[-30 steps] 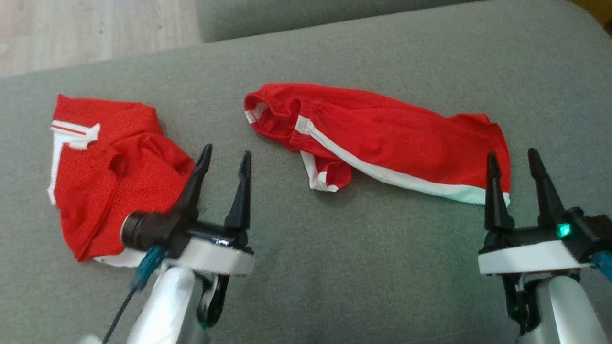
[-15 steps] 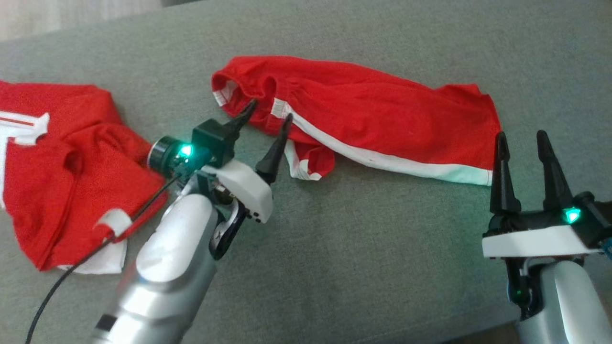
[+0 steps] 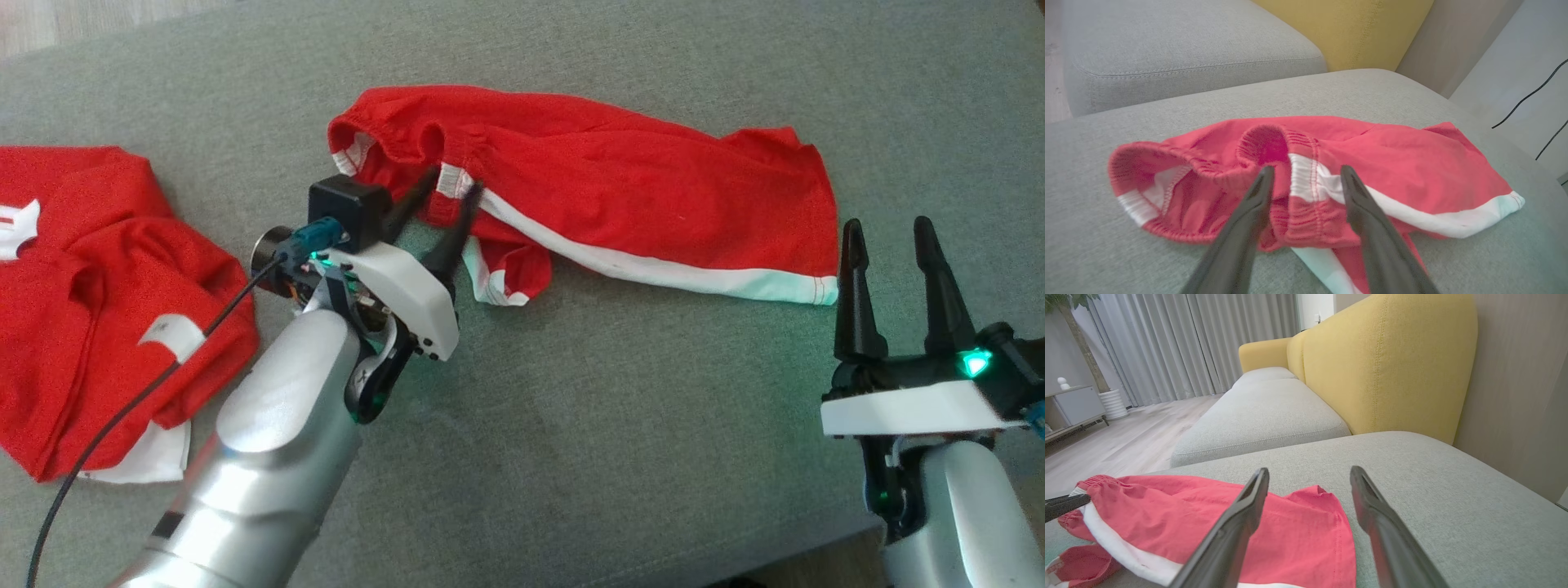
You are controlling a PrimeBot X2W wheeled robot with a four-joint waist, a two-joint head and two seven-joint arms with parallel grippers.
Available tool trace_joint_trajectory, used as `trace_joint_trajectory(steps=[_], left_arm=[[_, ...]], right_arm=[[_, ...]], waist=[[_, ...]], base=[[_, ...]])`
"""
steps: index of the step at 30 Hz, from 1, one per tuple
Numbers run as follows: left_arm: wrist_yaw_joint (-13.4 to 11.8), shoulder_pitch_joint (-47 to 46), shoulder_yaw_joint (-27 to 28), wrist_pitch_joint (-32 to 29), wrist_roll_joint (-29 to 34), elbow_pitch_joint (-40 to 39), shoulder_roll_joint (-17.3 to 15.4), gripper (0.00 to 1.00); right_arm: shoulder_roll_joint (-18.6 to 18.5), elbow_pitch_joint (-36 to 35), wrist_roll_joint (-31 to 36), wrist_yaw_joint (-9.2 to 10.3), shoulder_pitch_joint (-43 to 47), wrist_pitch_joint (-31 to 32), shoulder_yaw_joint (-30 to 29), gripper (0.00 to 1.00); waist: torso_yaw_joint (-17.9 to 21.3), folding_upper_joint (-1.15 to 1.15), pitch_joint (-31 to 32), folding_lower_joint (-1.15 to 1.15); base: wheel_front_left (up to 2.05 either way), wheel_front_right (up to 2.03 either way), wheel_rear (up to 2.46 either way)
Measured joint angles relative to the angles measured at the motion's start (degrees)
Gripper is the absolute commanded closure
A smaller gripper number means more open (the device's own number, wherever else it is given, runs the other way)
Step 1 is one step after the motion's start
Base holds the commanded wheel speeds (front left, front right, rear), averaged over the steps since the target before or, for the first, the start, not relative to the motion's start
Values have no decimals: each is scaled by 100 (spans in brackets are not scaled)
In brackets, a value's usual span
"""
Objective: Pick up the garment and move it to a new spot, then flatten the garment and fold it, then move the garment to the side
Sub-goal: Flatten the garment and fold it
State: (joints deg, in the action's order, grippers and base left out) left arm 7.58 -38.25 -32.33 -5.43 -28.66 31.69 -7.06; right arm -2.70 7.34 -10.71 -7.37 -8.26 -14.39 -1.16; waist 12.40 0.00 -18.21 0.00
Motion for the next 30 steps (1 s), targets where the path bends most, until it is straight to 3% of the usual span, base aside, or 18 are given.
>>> trace_joint_trajectory(steps=[10,22,30], left_arm=[[0,-17,-308,509,-9,-208,-225,100],[-54,252,-354,491,-127,-867,-380,100],[-110,296,-350,397,-167,-1027,-512,100]], right_arm=[[1,347,79,0,0,0,-179,0],[11,2080,245,0,-359,92,-300,0],[10,2580,279,0,-653,138,-16,0]], waist=[[-50,0,110,-1],[-302,0,233,-1],[-252,0,258,-1]], base=[[0,0,0],[0,0,0],[0,0,0]])
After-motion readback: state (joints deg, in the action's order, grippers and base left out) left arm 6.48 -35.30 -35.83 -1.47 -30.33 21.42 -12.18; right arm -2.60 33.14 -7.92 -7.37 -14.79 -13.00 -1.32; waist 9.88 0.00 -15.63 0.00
